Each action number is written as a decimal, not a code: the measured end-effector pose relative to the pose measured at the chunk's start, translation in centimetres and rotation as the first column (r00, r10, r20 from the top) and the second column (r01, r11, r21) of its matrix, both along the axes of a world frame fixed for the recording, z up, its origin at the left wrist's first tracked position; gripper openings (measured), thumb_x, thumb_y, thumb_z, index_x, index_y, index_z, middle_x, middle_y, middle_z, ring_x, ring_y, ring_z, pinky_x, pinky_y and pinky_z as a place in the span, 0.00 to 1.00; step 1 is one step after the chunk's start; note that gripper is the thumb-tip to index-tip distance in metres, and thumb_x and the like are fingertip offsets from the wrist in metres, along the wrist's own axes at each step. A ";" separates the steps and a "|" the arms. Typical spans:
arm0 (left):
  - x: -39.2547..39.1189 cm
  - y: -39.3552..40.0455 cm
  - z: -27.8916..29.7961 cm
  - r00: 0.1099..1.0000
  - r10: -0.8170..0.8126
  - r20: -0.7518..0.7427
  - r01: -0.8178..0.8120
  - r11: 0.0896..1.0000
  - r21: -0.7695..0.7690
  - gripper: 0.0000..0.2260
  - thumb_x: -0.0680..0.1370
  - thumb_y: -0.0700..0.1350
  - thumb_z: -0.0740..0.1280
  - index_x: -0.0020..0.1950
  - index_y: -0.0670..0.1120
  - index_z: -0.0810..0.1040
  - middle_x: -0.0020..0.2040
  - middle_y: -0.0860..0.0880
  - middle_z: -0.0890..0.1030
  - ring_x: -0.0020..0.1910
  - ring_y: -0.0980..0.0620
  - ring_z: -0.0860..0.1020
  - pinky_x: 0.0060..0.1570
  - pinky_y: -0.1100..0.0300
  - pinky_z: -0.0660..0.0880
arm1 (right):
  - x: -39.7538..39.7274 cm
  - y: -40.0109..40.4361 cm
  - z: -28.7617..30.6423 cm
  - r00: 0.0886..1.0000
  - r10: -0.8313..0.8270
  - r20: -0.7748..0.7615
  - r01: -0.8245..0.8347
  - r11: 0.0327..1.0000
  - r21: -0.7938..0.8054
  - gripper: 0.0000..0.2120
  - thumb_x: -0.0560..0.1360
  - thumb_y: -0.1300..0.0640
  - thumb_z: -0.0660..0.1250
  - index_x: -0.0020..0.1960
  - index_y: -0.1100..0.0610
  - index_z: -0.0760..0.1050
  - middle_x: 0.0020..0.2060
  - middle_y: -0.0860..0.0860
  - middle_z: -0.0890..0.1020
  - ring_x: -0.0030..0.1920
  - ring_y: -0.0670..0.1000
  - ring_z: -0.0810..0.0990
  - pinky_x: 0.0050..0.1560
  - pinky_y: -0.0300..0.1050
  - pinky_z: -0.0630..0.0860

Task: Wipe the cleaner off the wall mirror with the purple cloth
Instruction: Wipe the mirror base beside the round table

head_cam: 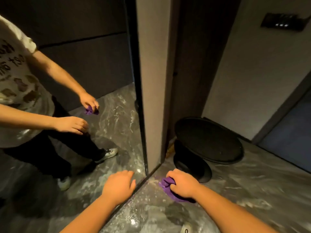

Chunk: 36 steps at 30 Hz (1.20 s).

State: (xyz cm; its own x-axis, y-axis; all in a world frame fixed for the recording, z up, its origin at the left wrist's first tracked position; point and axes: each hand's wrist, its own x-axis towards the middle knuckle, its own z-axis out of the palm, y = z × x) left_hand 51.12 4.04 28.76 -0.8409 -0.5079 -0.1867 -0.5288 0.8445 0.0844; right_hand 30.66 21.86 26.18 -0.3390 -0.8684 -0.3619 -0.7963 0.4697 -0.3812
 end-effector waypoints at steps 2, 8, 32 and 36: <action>-4.7 0.1 -1.1 0.997 -0.055 0.052 0.055 0.998 0.002 0.20 0.78 0.58 0.50 0.57 0.50 0.75 0.54 0.48 0.80 0.55 0.45 0.78 0.51 0.51 0.74 | -4.2 1.3 -1.5 0.998 -0.062 0.007 0.061 0.997 0.041 0.12 0.77 0.53 0.63 0.59 0.51 0.72 0.56 0.55 0.74 0.58 0.60 0.77 0.55 0.50 0.73; -18.2 0.5 -5.3 0.972 -0.156 0.174 0.147 0.987 0.068 0.16 0.82 0.56 0.53 0.59 0.49 0.74 0.56 0.47 0.79 0.56 0.45 0.77 0.50 0.52 0.72 | -16.7 4.8 -5.9 0.964 -0.256 0.074 0.239 0.953 0.188 0.17 0.75 0.48 0.61 0.61 0.52 0.73 0.58 0.56 0.74 0.59 0.59 0.78 0.58 0.50 0.75; -48.0 -0.6 -28.2 0.928 -0.346 0.140 0.317 0.928 0.194 0.22 0.76 0.50 0.62 0.69 0.46 0.74 0.72 0.42 0.71 0.70 0.39 0.69 0.64 0.42 0.70 | -39.8 2.9 -24.8 0.903 -0.402 -0.154 0.424 0.890 0.165 0.27 0.82 0.41 0.58 0.78 0.43 0.56 0.77 0.55 0.58 0.74 0.62 0.60 0.72 0.61 0.63; -48.1 -0.9 -30.6 0.867 -0.425 0.261 0.396 0.905 0.157 0.26 0.77 0.54 0.58 0.72 0.44 0.72 0.75 0.41 0.68 0.73 0.40 0.67 0.67 0.39 0.68 | -38.9 3.1 -27.3 0.909 -0.382 -0.166 0.408 0.897 0.170 0.28 0.82 0.40 0.57 0.80 0.42 0.53 0.80 0.56 0.53 0.79 0.63 0.53 0.76 0.65 0.54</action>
